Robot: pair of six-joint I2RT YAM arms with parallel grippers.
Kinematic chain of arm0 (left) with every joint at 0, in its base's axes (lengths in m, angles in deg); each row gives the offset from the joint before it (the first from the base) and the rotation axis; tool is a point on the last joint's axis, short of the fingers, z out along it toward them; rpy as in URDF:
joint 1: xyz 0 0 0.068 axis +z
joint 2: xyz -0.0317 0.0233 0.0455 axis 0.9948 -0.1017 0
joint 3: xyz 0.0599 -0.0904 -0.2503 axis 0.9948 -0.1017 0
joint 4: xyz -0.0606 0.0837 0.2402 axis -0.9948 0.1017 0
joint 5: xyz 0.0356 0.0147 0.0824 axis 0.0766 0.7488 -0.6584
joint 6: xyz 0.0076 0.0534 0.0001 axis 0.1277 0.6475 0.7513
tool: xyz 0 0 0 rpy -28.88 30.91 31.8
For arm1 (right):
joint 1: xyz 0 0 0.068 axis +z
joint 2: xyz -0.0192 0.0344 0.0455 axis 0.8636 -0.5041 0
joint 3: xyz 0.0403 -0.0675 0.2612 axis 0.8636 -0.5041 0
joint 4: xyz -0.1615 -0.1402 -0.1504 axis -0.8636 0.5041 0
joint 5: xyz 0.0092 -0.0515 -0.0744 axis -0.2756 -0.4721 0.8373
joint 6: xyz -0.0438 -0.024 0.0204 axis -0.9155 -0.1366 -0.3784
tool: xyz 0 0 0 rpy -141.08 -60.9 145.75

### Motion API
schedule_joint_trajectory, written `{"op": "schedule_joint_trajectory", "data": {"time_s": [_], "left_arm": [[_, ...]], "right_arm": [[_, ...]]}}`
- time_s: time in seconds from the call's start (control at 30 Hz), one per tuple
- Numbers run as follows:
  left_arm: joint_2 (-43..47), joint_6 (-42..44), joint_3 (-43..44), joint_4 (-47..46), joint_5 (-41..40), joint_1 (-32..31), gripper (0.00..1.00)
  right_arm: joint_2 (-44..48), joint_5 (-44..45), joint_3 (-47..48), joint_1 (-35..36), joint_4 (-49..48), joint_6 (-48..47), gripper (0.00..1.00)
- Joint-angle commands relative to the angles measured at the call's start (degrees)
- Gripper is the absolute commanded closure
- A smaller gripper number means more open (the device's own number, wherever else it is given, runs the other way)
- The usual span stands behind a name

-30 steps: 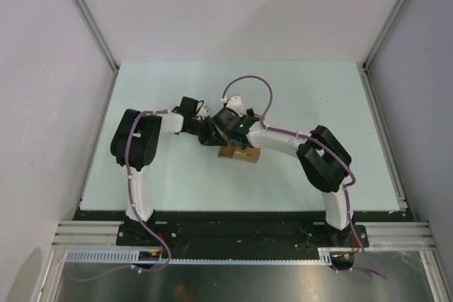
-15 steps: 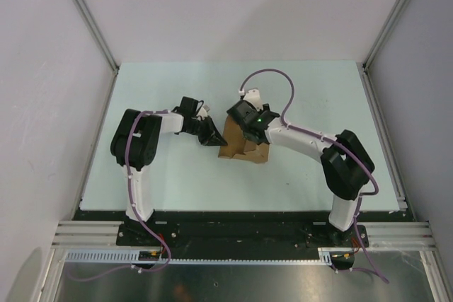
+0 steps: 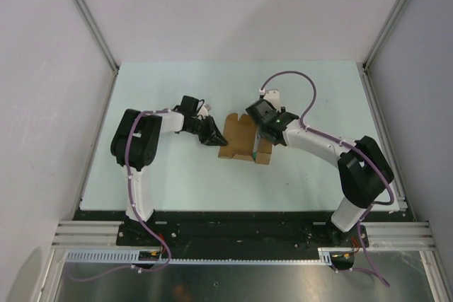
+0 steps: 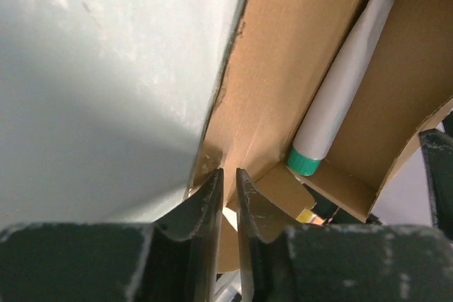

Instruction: Unpack the express box

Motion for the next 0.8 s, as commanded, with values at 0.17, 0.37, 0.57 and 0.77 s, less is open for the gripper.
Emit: {"op": "schedule_joint_trajectory", "data": {"time_s": [0.17,0.37,0.57,0.77], "left_arm": [[7.5,11.5,6.7,6.5,-11.0,-5.3,0.67],[6.3,13.5,13.9,6.4,-10.5,-11.1,0.51],[0.0,10.9,19.2,6.4,-9.8,-15.5,0.51],[-3.5,10.8,21.5,6.4,-14.1,-18.6,0.47]], "right_arm": [[1.4,-6.9,-4.4,-3.5,0.1,0.8,0.51],[2.2,-8.7,-5.7,-5.3,-1.1,0.4,0.52],[2.0,-11.4,-6.8,-6.4,-2.5,0.2,0.51],[2.1,-13.2,-7.9,-7.0,-3.4,-0.3,0.50]]}}
